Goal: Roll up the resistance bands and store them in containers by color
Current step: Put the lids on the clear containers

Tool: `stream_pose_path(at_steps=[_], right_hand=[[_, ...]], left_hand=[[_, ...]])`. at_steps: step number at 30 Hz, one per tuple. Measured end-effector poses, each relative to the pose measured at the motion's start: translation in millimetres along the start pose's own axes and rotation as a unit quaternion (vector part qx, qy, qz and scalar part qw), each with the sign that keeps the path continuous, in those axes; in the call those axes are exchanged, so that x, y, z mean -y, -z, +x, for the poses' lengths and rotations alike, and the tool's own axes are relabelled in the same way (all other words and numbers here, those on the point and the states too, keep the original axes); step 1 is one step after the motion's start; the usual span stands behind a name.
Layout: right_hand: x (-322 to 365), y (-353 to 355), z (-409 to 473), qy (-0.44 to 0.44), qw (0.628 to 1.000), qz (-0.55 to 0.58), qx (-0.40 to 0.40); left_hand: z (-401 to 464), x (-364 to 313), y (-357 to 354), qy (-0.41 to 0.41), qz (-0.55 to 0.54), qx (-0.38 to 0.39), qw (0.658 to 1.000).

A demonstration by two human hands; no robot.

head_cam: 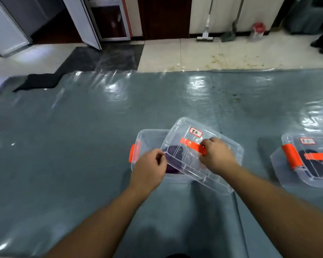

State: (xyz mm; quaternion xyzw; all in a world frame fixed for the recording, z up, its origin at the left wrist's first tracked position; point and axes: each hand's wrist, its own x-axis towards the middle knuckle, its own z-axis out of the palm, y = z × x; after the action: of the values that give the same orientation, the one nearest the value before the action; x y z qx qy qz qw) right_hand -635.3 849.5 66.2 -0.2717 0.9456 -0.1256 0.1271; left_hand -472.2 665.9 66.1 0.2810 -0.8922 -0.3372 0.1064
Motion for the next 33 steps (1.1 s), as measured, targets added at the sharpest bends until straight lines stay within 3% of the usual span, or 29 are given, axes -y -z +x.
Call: stream_pose_path(at_steps=[4,13,19,23,25,29,33], right_hand=[[33,-7,3,0.033,0.998,-0.055,0.015],[79,-27,15,0.058,0.990,-0.121,0.030],[91,-35,30,0.099,0.987,-0.127,0.023],[90,-43,31,0.113,0.991,-0.070,0.019],[81,-45,22,0.083,0.996,-0.023,-0.010],[49,-50,-1,-0.068,0.984,0.018,-0.162],[25,-48,-4,-0.223,0.955,0.149,-0.127]], left_hand=[[13,35,17,0.023,-0.018,-0.030,0.999],[31,74,28,0.073,-0.050,-0.004,0.996],[40,79,26,0.083,-0.018,0.006,0.996],[45,81,26,0.093,-0.015,0.005,0.996],[44,80,27,0.096,-0.010,0.001,0.995],[45,78,29,0.107,-0.008,0.001,0.994],[47,77,30,0.128,-0.017,0.005,0.992]])
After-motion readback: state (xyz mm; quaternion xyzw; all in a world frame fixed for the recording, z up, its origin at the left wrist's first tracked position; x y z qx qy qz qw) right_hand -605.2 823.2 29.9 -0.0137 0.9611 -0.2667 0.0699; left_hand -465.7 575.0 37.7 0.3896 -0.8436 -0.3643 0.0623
